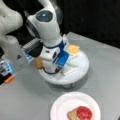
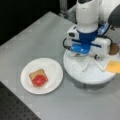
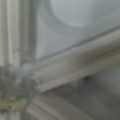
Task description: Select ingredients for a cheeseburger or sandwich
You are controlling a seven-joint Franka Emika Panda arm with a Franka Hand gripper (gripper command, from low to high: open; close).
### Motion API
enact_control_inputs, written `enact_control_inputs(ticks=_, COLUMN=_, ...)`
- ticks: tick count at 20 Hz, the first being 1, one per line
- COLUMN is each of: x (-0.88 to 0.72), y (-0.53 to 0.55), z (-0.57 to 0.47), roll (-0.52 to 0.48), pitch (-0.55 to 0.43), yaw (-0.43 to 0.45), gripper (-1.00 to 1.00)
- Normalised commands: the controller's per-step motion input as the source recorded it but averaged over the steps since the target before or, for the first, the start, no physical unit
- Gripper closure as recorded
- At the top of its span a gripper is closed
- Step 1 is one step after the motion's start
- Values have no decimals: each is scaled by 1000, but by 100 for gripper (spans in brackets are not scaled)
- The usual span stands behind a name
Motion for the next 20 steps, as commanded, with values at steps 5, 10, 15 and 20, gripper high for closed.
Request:
enact_control_inputs(ticks=5, x=-112, y=-331, z=-786, roll=177, pitch=-59, yaw=193, gripper=-100)
enact_control_inputs(ticks=10, x=-61, y=-257, z=-853, roll=116, pitch=-43, yaw=164, gripper=-100)
enact_control_inputs(ticks=15, x=5, y=-164, z=-941, roll=63, pitch=-75, yaw=338, gripper=-100)
enact_control_inputs(ticks=20, x=2, y=-286, z=-995, roll=138, pitch=38, yaw=453, gripper=-100)
